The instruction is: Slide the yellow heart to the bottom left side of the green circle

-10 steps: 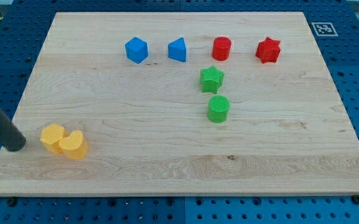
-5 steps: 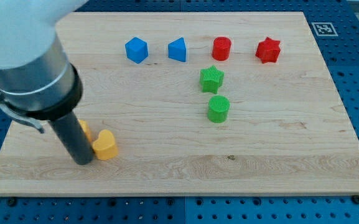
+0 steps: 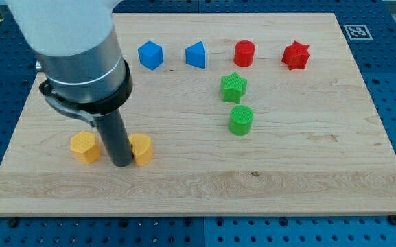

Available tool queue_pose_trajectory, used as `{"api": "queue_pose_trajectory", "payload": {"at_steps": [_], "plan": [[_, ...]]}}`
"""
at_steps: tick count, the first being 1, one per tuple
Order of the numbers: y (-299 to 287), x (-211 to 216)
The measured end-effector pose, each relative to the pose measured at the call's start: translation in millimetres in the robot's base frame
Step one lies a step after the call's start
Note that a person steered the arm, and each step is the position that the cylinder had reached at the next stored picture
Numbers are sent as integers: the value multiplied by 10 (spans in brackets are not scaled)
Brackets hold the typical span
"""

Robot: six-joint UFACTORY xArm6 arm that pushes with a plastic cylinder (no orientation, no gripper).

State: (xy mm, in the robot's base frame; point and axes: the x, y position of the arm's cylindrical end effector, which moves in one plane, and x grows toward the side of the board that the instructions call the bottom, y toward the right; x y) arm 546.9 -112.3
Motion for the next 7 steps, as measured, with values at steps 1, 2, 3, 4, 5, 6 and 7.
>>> {"api": "queue_pose_trajectory", "payload": {"at_steps": [1,2,3,4,5,6,7], "plan": [[187,-24],[249,-127],[276,-260],[566,-263],[792,-292],[851,-351],[898,-394]]}}
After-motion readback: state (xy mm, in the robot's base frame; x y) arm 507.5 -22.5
